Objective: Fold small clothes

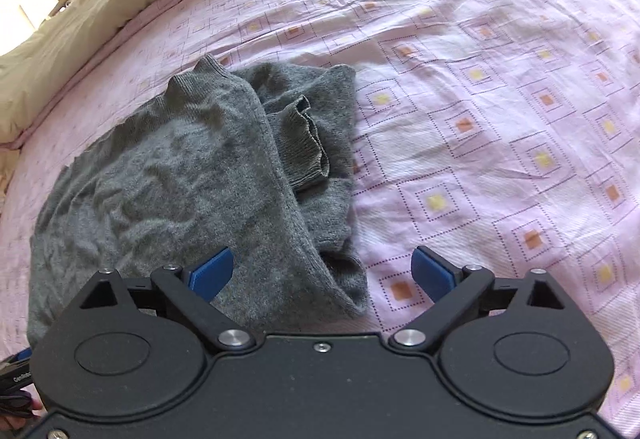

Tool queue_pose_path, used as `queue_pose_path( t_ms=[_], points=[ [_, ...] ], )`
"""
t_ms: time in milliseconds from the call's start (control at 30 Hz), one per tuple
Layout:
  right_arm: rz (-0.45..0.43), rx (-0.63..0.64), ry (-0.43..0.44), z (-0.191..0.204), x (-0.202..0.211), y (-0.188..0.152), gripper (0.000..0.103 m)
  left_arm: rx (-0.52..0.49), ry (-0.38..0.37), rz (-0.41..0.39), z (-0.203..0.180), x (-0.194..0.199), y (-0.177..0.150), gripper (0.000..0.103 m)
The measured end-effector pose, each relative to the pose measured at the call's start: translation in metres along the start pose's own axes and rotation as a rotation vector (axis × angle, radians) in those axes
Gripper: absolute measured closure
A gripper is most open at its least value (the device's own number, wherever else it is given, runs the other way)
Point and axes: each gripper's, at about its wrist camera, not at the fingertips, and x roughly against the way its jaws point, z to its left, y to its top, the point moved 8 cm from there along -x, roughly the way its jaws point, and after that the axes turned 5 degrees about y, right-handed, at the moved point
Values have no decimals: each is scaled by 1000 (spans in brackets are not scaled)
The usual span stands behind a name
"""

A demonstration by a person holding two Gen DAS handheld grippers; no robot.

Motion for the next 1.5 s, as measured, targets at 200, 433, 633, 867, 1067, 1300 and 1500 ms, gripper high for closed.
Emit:
queue_pose_path(
  t_ms=[200,433,633,867,1067,1300,1500],
  points=[
    [-2,-32,115,0,-10,-1,0,10,-22,83,3,3,2,2],
    [-19,4,230,1,-17,8,0,67,-6,18,-3,41,12,2],
    [38,-12,337,4,-28,23,0,-4,-27,-45,-47,50,50,2],
    [105,-15,405,5,-37,38,0,-19,-52,-55,-95,29,92,2],
    [138,59,408,11,-41,39,0,-64,-16,3,-116,-2,98,2],
    [126,-26,556,-1,-44,48,0,-90,30,68,-120,-29,89,1],
    [138,-44,609,-2,-47,54,0,-61,47,58,-120,-34,86,0]
  ],
)
